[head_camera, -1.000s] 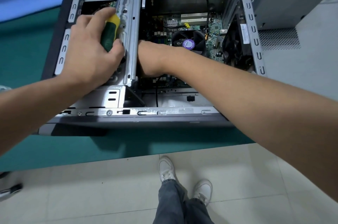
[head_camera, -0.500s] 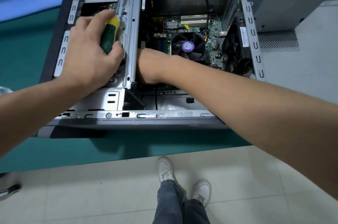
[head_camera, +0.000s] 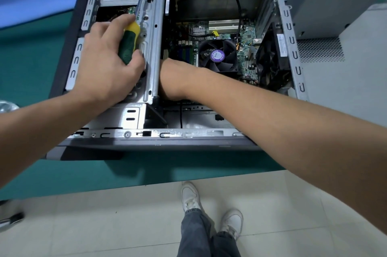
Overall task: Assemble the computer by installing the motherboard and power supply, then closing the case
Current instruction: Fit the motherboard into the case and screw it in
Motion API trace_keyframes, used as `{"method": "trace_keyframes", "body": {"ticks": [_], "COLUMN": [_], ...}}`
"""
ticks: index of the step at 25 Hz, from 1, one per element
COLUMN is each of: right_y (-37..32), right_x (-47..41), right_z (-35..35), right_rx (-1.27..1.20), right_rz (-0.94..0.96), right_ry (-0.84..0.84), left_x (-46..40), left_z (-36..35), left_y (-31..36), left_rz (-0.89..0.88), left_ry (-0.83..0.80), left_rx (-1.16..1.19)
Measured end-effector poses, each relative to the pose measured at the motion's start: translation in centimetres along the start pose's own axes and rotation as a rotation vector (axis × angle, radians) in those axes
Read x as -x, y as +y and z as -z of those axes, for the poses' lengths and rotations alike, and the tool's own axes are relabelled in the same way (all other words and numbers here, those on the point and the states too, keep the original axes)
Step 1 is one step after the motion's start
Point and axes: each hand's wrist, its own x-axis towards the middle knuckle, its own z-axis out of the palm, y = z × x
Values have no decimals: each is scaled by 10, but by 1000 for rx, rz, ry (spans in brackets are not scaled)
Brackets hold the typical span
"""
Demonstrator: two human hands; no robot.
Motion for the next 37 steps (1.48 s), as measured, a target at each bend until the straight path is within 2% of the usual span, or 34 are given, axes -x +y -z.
{"method": "trace_keyframes", "body": {"ticks": [3, 6, 11, 14, 19, 23, 27, 31, 35, 37], "right_y": [0, -2, 0, -2, -1, -1, -3, -1, -4, -4], "right_x": [-2, -2, -3, -4, -3, -4, -3, -5, 0, -1], "right_z": [-4, -6, -6, -8, -6, -7, -6, -9, -6, -6], "right_rx": [37, 80, 41, 44, 54, 85, 36, 87, -5, 28], "right_rz": [26, 67, 14, 52, 9, 48, 30, 46, 53, 66], "right_ry": [50, -57, 65, -58, 70, -47, 44, -77, 85, 53], "left_x": [0, 0, 0, 0, 0, 0, 0, 1, 1, 1], "left_z": [0, -1, -1, -1, 0, 0, 0, -1, -2, -1], "left_y": [-1, -1, -1, -1, -1, -1, -1, -1, -1, 0], "left_rz": [0, 3, 1, 1, -6, -6, -10, -6, -2, -1], "left_ry": [4, 4, 4, 3, 2, 5, 6, 6, 11, 14], "left_rx": [7, 10, 14, 9, 11, 5, 3, 1, 3, -1]}}
